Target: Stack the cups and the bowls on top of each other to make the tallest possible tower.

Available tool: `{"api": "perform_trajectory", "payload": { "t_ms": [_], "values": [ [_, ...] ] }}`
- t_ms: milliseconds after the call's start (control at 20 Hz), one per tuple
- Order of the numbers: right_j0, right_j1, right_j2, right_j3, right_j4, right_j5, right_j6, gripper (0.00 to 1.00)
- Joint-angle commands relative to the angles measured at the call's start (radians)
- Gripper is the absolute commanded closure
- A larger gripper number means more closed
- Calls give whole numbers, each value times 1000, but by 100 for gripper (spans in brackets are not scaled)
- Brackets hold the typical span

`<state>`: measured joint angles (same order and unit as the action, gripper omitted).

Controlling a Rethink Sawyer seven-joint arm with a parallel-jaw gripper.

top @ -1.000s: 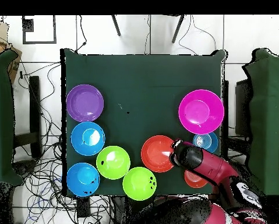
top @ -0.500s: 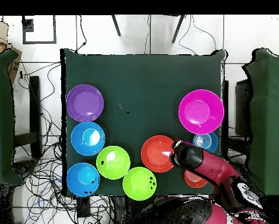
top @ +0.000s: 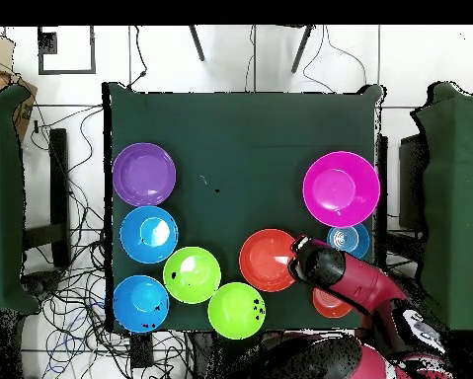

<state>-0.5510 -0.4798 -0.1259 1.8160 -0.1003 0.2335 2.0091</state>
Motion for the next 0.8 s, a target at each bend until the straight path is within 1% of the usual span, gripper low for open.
{"api": "perform_trajectory", "payload": {
  "t_ms": [50, 300, 350, 650, 800],
  "values": [
    [2, 18, 105, -61, -3, -37, 76, 0],
    [2, 16, 107, -62, -7, -30, 68, 0],
    [1, 16, 109, -62, -8, -29, 66, 100],
    [6, 14, 108, -63, -22, -21, 50, 100],
    [-5, 12, 121, -59, -25, -13, 39, 100]
  ]
}}
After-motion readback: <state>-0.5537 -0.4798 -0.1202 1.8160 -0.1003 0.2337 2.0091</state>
